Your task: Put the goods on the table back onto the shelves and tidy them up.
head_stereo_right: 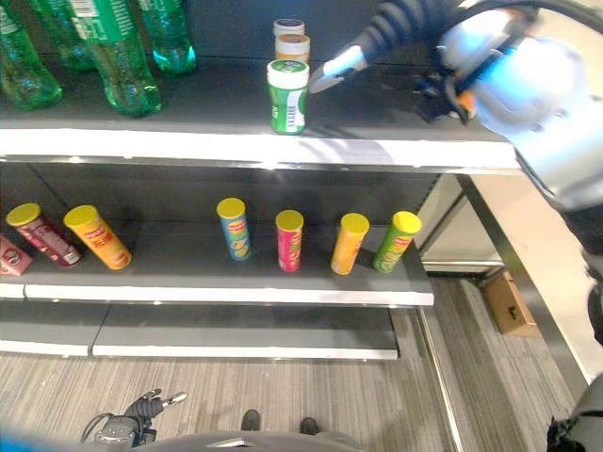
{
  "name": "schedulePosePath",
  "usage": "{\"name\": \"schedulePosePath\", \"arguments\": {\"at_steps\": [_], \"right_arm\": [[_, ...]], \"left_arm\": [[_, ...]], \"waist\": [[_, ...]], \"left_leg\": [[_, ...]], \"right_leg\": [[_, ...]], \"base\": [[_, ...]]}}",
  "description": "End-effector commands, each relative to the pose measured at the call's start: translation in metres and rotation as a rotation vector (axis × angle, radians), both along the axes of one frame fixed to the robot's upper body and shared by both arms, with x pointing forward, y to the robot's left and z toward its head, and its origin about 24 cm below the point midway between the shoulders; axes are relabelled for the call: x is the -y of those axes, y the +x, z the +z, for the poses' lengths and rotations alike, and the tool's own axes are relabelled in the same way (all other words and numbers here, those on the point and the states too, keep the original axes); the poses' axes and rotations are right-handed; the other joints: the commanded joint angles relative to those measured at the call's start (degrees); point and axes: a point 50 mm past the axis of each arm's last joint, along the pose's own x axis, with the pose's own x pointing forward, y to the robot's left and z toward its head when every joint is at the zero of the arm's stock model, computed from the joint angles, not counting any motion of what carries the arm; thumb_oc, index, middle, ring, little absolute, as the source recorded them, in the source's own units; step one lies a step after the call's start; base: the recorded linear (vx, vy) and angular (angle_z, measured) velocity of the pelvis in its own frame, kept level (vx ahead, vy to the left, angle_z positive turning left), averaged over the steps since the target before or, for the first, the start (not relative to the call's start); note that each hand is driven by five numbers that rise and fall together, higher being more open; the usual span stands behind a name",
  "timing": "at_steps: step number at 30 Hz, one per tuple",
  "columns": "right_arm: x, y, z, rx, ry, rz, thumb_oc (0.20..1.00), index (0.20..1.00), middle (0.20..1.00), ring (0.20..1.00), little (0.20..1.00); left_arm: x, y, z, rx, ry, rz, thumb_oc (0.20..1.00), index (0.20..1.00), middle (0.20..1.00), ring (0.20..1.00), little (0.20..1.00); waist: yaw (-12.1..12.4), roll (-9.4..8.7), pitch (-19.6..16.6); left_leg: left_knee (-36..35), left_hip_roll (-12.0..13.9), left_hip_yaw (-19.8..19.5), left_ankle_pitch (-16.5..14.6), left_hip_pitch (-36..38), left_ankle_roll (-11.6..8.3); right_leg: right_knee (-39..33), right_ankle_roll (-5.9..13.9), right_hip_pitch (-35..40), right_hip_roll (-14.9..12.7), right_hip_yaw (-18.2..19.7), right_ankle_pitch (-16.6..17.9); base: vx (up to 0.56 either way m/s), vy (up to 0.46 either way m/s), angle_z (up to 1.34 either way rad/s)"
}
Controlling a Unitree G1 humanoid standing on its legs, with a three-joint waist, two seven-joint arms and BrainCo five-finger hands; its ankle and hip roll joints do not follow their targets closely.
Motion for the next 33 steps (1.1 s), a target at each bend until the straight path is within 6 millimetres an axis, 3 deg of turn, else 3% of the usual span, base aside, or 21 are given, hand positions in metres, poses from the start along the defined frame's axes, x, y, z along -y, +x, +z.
{"name": "schedulePosePath", "arguments": {"at_steps": [1, 8, 11, 13, 16, 19, 20, 21, 23, 25, 32, 33], "right_arm": [[0.018, 0.007, 0.003, 0.071, 0.026, -0.114, 1.0, 1.0, 1.0, 1.0, 1.0], [0.037, -0.005, -0.022, 0.072, 0.073, -0.139, 1.0, 1.0, 1.0, 1.0, 1.0], [0.051, -0.003, -0.027, 0.068, 0.108, -0.197, 1.0, 1.0, 1.0, 1.0, 1.0], [0.061, -0.002, -0.028, 0.081, 0.125, -0.254, 1.0, 1.0, 1.0, 1.0, 1.0], [0.091, -0.002, -0.021, 0.154, 0.207, -0.4, 1.0, 1.0, 1.0, 1.0, 1.0], [0.105, -0.002, -0.019, 0.173, 0.232, -0.469, 1.0, 1.0, 1.0, 1.0, 1.0], [0.12, -0.002, -0.024, 0.159, 0.264, -0.534, 1.0, 1.0, 1.0, 1.0, 1.0], [0.121, -0.003, -0.025, 0.159, 0.267, -0.537, 1.0, 1.0, 1.0, 1.0, 1.0], [0.147, -0.009, -0.032, 0.147, 0.305, -0.641, 1.0, 1.0, 1.0, 1.0, 1.0], [0.177, -0.021, -0.04, 0.127, 0.395, -0.731, 1.0, 1.0, 1.0, 1.0, 1.0], [0.208, -0.043, -0.048, 0.095, 0.515, -0.787, 1.0, 1.0, 1.0, 1.0, 1.0], [0.212, -0.047, -0.051, 0.081, 0.544, -0.778, 1.0, 1.0, 1.0, 1.0, 1.0]], "left_arm": [[-0.016, 0.02, 0.011, 0.046, 0.078, -0.049, 1.0, 1.0, 1.0, 1.0, 1.0], [-0.008, 0.026, 0.01, 0.032, 0.091, -0.151, 1.0, 1.0, 1.0, 1.0, 1.0], [-0.011, 0.033, 0.013, 0.042, 0.105, -0.179, 1.0, 1.0, 1.0, 1.0, 1.0], [-0.012, 0.039, 0.016, 0.054, 0.112, -0.192, 1.0, 1.0, 1.0, 1.0, 1.0], [-0.018, 0.048, 0.022, 0.088, 0.124, -0.168, 1.0, 1.0, 1.0, 1.0, 1.0], [-0.019, 0.049, 0.023, 0.097, 0.125, -0.149, 1.0, 1.0, 1.0, 1.0, 1.0], [-0.02, 0.045, 0.022, 0.093, 0.123, -0.131, 1.0, 1.0, 1.0, 1.0, 1.0], [-0.021, 0.046, 0.022, 0.093, 0.126, -0.135, 1.0, 1.0, 1.0, 1.0, 1.0], [-0.025, 0.042, 0.022, 0.088, 0.13, -0.103, 1.0, 1.0, 1.0, 1.0, 1.0], [-0.03, 0.04, 0.022, 0.078, 0.136, -0.07, 1.0, 1.0, 1.0, 1.0, 1.0], [-0.018, 0.043, 0.019, 0.082, 0.097, -0.079, 1.0, 1.0, 1.0, 1.0, 1.0], [-0.016, 0.041, 0.017, 0.077, 0.091, -0.079, 1.0, 1.0, 1.0, 1.0, 1.0]], "waist": [[-0.21, -3.44, -0.58], [-4.08, -4.89, 0.7], [-5.09, -6.07, 1.28], [-5.43, -5.9, 1.59], [-4.53, -5.41, 0.84], [-3.7, -5.61, -0.16], [-3.43, -5.88, -0.94], [-3.14, -6.06, -1.09], [-3.03, -7.12, -1.78], [-2.97, -7.68, -1.83], [-4.84, -6.28, -1.2], [-5.49, -5.94, -0.98]], "left_leg": [[0.77, 1.43, 2.41, -8.72, 3.86, -1.42], [0.49, 1.18, 7.13, -9.24, 4.3, -0.02], [0.48, 1.98, 10.36, -8.98, 3.61, -0.03], [0.68, 3.29, 12.61, -9.08, 3.57, -0.2], [1.01, 6.4, 17.09, -8.24, 2.14, -0.72], [1.03, 7.21, 18.67, -7.55, 1.42, -1.02], [1.26, 7.79, 19.65, -7.86, 1.46, -1.5], [1.13, 7.75, 19.78, -7.52, 1.24, -1.5], [1.43, 7.65, 20.87, -7.7, 1.64, -2.17], [1.22, 9.07, 21.31, -6.29, 1.87, -3.94], [0.47, 13.88, 19.2, -2.29, 0.64, -7.15], [0.47, 15.37, 18.57, -0.88, 0.08, -7.98]], "right_leg": [[3.23, 8.28, -2.22, -6.13, 3.45, -1.76], [5.82, 10.14, -7.17, -4.25, 9.79, 0.9], [5.4, 11.19, -10.25, -2.82, 10.23, 3.78], [5.24, 10.93, -10.43, -3.29, 7.77, 3.04], [7.33, 9.46, -7.53, -8.38, 0.27, 0.4], [7.87, 9.65, -6.48, -10.79, -0.89, 1.48], [7.69, 10.4, -5.41, -12.86, -2.1, 3.0], [7.51, 10.35, -5.68, -12.86, -1.98, 3.31], [3.77, 11.66, -3.33, -14.24, -3.39, 4.57], [0.82, 11.39, -2.55, -12.12, -4.47, 1.01], [0.33, 8.16, -1.12, -6.7, -5.32, -3.55], [0.29, 7.11, -0.6, -4.78, -4.82, -4.85]], "base": [[-0.03, 0.161, -0.56], [-0.06, 0.11, -0.52], [-0.13, -0.015, -0.81], [-0.11, -0.054, -0.94], [-0.16, -0.115, -0.92], [-0.1, -0.141, -0.56], [-0.06, -0.163, -0.6], [-0.04, -0.244, -0.36], [-0.06, -0.247, -0.52], [-0.08, -0.383, -0.76], [-0.04, -0.267, 0.03], [-0.02, -0.243, 0.15]]}}
